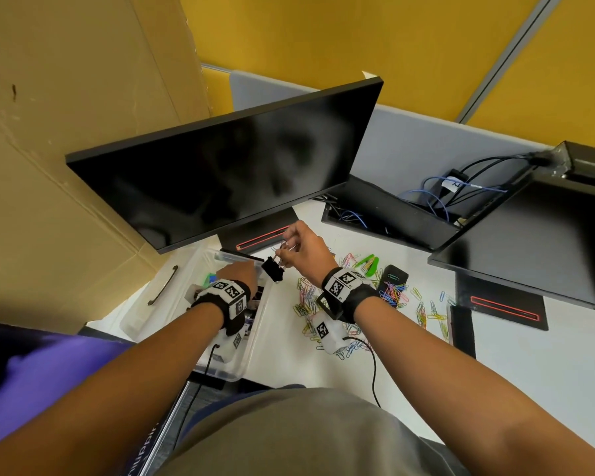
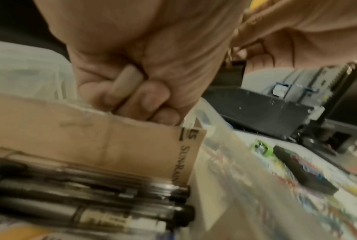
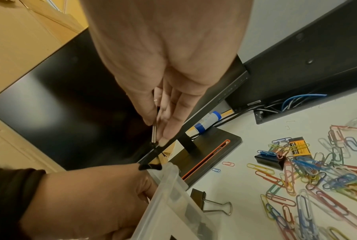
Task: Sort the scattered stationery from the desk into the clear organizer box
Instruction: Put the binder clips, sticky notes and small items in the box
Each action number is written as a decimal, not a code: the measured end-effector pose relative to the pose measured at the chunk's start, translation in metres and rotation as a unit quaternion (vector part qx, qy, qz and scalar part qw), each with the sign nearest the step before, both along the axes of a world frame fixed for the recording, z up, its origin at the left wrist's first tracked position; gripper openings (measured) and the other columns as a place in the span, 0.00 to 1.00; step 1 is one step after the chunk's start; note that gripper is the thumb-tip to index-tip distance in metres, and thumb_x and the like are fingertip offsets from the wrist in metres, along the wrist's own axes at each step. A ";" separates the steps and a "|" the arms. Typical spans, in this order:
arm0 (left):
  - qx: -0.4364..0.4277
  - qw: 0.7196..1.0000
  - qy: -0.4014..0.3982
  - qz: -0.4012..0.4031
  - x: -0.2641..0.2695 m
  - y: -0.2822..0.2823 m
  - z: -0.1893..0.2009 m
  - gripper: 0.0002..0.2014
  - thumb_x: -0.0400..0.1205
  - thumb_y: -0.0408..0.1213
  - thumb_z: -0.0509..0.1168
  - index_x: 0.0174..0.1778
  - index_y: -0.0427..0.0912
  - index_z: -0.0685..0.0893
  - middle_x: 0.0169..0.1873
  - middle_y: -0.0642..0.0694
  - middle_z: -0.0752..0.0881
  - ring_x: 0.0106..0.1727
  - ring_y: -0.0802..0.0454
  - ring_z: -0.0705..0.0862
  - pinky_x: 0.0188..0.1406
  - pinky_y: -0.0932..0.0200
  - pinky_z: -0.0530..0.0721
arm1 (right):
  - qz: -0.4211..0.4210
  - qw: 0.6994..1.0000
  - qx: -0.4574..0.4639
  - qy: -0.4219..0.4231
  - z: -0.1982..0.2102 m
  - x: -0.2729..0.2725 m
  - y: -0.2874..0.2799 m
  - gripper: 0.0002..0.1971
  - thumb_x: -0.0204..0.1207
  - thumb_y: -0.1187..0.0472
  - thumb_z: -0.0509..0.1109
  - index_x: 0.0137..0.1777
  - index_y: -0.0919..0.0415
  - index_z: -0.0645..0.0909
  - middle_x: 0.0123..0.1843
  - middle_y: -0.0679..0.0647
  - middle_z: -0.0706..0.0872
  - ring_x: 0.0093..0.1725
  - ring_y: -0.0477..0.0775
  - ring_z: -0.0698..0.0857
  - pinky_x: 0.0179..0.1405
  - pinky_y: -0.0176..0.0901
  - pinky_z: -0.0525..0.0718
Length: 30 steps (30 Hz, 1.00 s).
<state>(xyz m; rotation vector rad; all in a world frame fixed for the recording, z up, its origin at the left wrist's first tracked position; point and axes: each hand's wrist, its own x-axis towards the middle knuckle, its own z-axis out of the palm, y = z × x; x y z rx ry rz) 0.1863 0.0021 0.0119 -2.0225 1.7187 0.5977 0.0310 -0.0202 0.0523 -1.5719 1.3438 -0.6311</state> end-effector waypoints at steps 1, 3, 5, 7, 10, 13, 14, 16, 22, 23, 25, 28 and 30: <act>0.005 1.000 -0.009 -0.010 -0.001 0.001 -0.001 0.14 0.87 0.37 0.59 0.66 0.39 0.79 0.61 0.41 0.86 0.60 0.43 0.85 0.63 0.49 0.82 | 0.003 1.000 0.003 -0.002 -0.001 0.000 0.000 0.14 0.77 0.66 0.74 0.58 0.55 0.76 0.45 0.63 0.86 0.39 0.56 0.91 0.45 0.55 0.91; 0.023 0.999 -0.028 -0.029 -0.002 0.001 -0.001 0.16 0.86 0.37 0.60 0.70 0.39 0.78 0.65 0.40 0.83 0.65 0.42 0.83 0.68 0.47 0.80 | 0.011 1.000 0.008 -0.002 -0.001 0.000 0.000 0.14 0.78 0.67 0.73 0.62 0.57 0.78 0.44 0.61 0.87 0.40 0.55 0.91 0.46 0.55 0.92; 0.031 0.998 -0.044 -0.045 -0.003 -0.001 0.000 0.18 0.86 0.37 0.62 0.72 0.38 0.77 0.68 0.40 0.82 0.68 0.42 0.82 0.70 0.47 0.78 | 0.021 1.000 0.010 0.002 0.001 0.000 0.000 0.08 0.79 0.66 0.73 0.56 0.60 0.82 0.42 0.61 0.88 0.39 0.55 0.92 0.47 0.55 0.92; 0.032 0.997 -0.054 -0.048 -0.001 -0.004 0.002 0.17 0.86 0.37 0.62 0.70 0.39 0.79 0.67 0.41 0.83 0.67 0.44 0.82 0.69 0.50 0.79 | 0.025 1.000 0.008 0.012 0.002 0.002 0.000 0.03 0.79 0.64 0.73 0.50 0.61 0.83 0.39 0.61 0.89 0.37 0.53 0.92 0.47 0.53 0.92; 0.036 0.998 -0.044 -0.041 0.004 -0.006 0.004 0.13 0.87 0.38 0.59 0.66 0.39 0.81 0.62 0.43 0.85 0.63 0.46 0.85 0.64 0.52 0.80 | 0.027 0.999 -0.012 0.042 0.002 0.008 -0.002 0.03 0.79 0.62 0.73 0.45 0.59 0.82 0.37 0.57 0.90 0.35 0.49 0.91 0.43 0.50 0.92; 0.017 0.999 -0.020 -0.035 0.009 -0.005 0.006 0.13 0.87 0.41 0.59 0.64 0.41 0.82 0.60 0.43 0.86 0.60 0.45 0.85 0.61 0.51 0.81 | 0.032 0.995 -0.036 0.088 0.001 0.012 -0.004 0.05 0.79 0.61 0.72 0.43 0.58 0.80 0.34 0.54 0.88 0.29 0.46 0.89 0.34 0.46 0.90; 0.013 0.999 -0.019 -0.036 0.010 -0.003 0.007 0.13 0.87 0.40 0.60 0.65 0.41 0.82 0.60 0.42 0.86 0.60 0.45 0.86 0.61 0.51 0.81 | 0.030 0.994 -0.039 0.094 0.001 0.013 -0.004 0.05 0.79 0.61 0.72 0.42 0.58 0.80 0.34 0.53 0.88 0.28 0.47 0.88 0.31 0.45 0.89; 0.003 0.999 -0.018 -0.039 0.012 -0.001 0.006 0.13 0.87 0.39 0.61 0.65 0.41 0.81 0.59 0.42 0.86 0.59 0.45 0.86 0.60 0.51 0.82 | 0.016 0.995 -0.040 0.095 0.001 0.015 -0.004 0.06 0.79 0.62 0.72 0.41 0.58 0.79 0.33 0.54 0.86 0.27 0.48 0.88 0.32 0.47 0.90; -0.014 0.999 -0.020 -0.039 0.015 0.004 0.001 0.12 0.85 0.38 0.62 0.63 0.41 0.82 0.56 0.43 0.88 0.55 0.45 0.87 0.56 0.51 0.84 | 0.010 0.996 -0.011 0.090 0.009 0.029 -0.006 0.04 0.78 0.66 0.71 0.45 0.67 0.80 0.39 0.59 0.90 0.37 0.54 0.92 0.45 0.54 0.91; -0.018 0.999 -0.018 -0.040 0.016 0.003 0.001 0.12 0.85 0.38 0.62 0.62 0.42 0.83 0.56 0.43 0.88 0.55 0.45 0.87 0.56 0.51 0.84 | 0.015 0.994 -0.001 0.105 0.010 0.031 -0.008 0.04 0.77 0.67 0.71 0.46 0.68 0.80 0.40 0.61 0.90 0.40 0.57 0.92 0.47 0.56 0.91; -0.021 0.999 -0.016 -0.036 0.018 0.004 0.000 0.11 0.84 0.39 0.64 0.60 0.43 0.83 0.54 0.44 0.88 0.54 0.46 0.87 0.53 0.52 0.83 | 0.042 0.988 0.001 0.149 0.012 0.032 -0.009 0.04 0.76 0.68 0.71 0.47 0.68 0.80 0.42 0.63 0.90 0.42 0.60 0.91 0.49 0.57 0.90; -0.033 0.999 -0.016 -0.033 0.019 0.006 -0.001 0.10 0.84 0.42 0.64 0.58 0.44 0.84 0.52 0.45 0.88 0.53 0.46 0.87 0.54 0.53 0.83 | 0.098 0.973 -0.017 0.208 0.016 0.034 -0.003 0.01 0.79 0.64 0.69 0.47 0.61 0.79 0.41 0.60 0.89 0.40 0.59 0.90 0.46 0.55 0.91; -0.038 0.998 -0.016 -0.041 0.017 0.007 0.001 0.10 0.85 0.42 0.62 0.57 0.43 0.83 0.54 0.44 0.88 0.54 0.46 0.87 0.55 0.53 0.83 | 0.113 0.964 -0.048 0.238 0.018 0.034 0.001 0.03 0.82 0.61 0.65 0.46 0.57 0.79 0.39 0.57 0.88 0.37 0.57 0.88 0.39 0.49 0.89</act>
